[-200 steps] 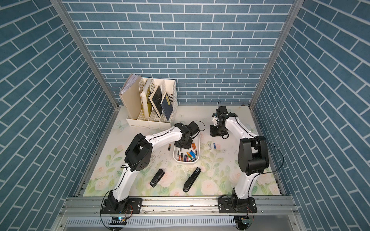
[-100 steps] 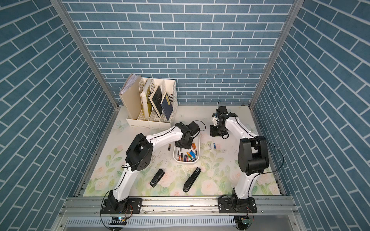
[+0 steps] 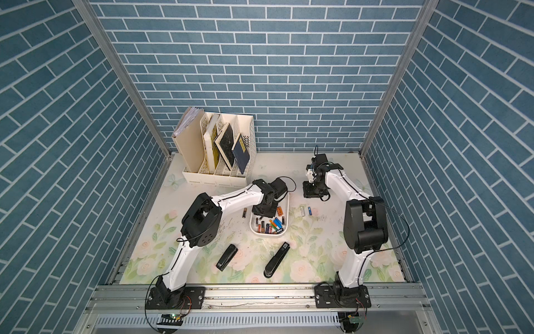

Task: Take the batteries out of the storage box
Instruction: Adjust the battery in the storage box.

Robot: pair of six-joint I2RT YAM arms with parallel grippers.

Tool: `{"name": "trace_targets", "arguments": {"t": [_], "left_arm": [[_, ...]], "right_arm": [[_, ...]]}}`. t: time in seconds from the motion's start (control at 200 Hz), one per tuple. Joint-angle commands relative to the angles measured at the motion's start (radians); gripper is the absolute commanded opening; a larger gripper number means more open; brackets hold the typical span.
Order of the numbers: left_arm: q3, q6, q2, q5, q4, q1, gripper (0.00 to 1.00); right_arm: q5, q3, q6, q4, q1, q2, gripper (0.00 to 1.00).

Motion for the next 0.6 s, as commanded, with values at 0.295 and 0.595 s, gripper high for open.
{"name": "trace_targets", "arguments": {"t": [0.295,0.595], "left_arm": [[-0.054,0.011,-0.044,0.034,0.025,0.010,0.42],[-0.054,0.021,-0.039,0.054,0.027,0.011,0.30]], "right_arm": [[0.000,-0.014,-0.025,-0.026,-0.004,-0.022,0.34],[0.003,-0.007,-0.021,-0.030,-0.004,-0.021,0.34]]}}
